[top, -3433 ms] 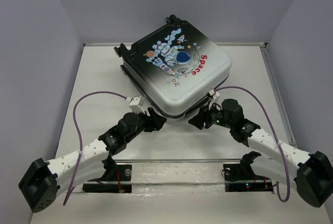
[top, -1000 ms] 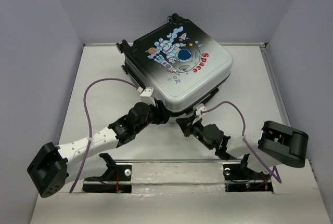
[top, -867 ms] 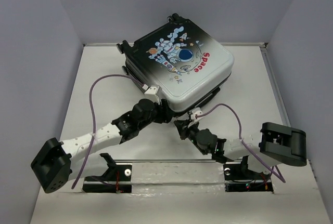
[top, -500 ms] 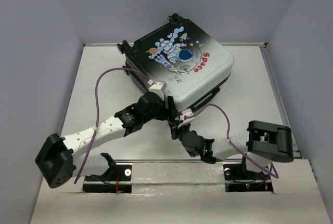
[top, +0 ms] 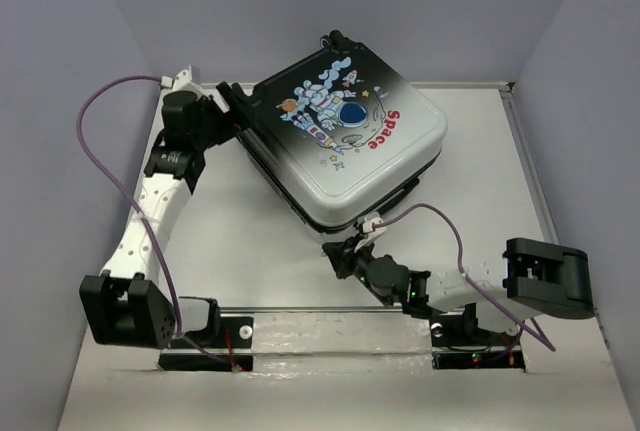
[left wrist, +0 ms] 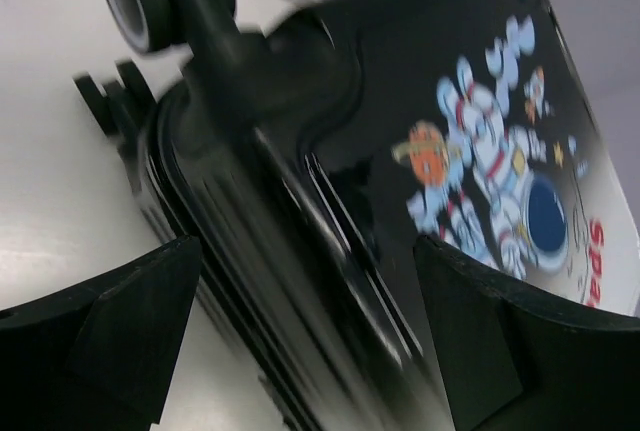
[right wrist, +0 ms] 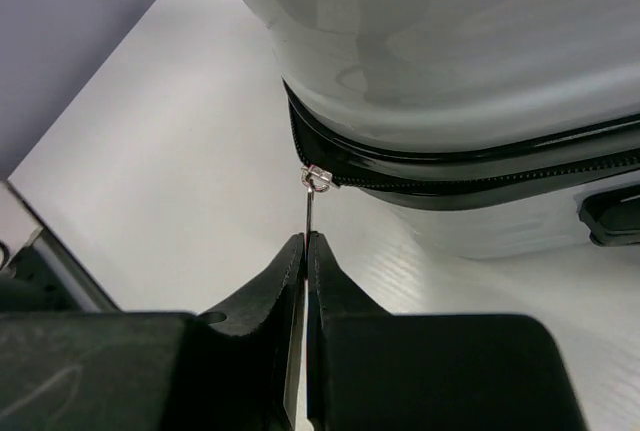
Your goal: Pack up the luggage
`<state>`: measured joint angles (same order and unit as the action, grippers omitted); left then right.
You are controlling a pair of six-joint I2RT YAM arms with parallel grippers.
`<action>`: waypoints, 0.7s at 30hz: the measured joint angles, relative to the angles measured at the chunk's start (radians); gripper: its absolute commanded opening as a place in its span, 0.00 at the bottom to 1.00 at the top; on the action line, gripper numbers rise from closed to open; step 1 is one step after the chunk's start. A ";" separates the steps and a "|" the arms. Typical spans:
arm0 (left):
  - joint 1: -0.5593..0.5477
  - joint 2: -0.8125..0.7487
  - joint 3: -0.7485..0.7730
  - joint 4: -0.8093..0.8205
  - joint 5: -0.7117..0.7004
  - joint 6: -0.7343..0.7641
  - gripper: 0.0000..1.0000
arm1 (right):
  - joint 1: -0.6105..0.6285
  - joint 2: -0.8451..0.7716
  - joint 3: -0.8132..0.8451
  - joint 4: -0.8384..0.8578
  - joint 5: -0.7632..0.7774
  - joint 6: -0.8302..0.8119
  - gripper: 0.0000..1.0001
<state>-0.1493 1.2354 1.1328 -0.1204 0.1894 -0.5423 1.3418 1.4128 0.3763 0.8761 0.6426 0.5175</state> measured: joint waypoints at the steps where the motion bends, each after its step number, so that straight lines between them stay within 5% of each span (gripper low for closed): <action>1: 0.027 0.021 0.018 0.007 0.005 -0.004 0.99 | 0.005 0.001 0.001 -0.001 -0.018 0.008 0.07; 14: 0.133 0.526 0.375 0.034 0.085 -0.053 0.99 | 0.039 0.004 0.001 -0.005 -0.145 0.058 0.07; 21: 0.140 0.619 0.410 0.089 0.167 -0.137 0.94 | 0.040 0.008 0.001 -0.006 -0.149 0.067 0.07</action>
<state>-0.0093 1.8545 1.5429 -0.0311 0.3561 -0.6796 1.3815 1.4204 0.3771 0.8696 0.4934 0.5846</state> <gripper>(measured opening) 0.983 0.075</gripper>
